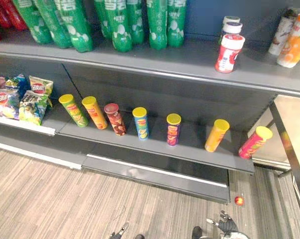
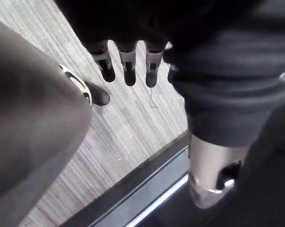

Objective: Put the gum and the chips on the shelf.

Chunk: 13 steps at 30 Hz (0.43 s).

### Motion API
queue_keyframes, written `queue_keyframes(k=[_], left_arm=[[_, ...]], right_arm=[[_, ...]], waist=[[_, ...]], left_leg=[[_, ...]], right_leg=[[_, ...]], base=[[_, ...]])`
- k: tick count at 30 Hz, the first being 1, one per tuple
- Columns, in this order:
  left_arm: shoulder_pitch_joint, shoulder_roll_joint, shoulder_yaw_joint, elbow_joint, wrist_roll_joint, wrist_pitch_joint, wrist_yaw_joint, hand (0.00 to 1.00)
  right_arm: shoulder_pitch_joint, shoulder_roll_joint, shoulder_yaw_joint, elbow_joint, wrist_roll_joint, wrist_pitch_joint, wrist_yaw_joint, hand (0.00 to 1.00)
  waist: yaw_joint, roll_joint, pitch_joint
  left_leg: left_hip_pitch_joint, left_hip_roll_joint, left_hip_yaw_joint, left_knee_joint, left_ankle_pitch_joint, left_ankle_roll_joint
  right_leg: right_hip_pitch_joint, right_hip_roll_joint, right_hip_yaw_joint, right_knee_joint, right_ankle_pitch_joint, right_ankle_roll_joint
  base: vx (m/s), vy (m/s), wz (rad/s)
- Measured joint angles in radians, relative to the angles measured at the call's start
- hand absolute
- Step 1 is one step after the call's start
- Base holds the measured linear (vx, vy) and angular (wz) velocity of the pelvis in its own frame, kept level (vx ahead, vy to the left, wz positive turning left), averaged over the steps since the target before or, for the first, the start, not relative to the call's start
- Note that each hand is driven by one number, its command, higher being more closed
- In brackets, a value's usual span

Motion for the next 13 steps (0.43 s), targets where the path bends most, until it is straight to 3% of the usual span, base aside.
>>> queue_keyframes(k=[5,13], left_arm=[[0.011,-0.027,0.072,0.003,-0.008,0.013,0.002,0.0],[0.041,-0.037,0.1,-0.009,-0.008,0.014,0.006,0.0]], right_arm=[[0.012,0.032,-0.08,0.018,0.137,0.039,-0.001,0.0],[0.011,0.04,-0.111,0.049,0.17,0.073,-0.043,0.0]], waist=[[-0.001,-0.002,-0.017],[0.004,-0.006,-0.046]], left_leg=[[0.005,0.008,0.099,0.0,-0.002,0.005],[0.039,0.005,0.119,-0.001,-0.003,0.001]], right_leg=[[0.004,-0.009,-0.012,0.0,-0.011,-0.003],[0.036,-0.013,-0.011,-0.005,-0.02,0.005]], base=[[-0.03,0.013,0.09],[0.03,0.015,-0.02]])
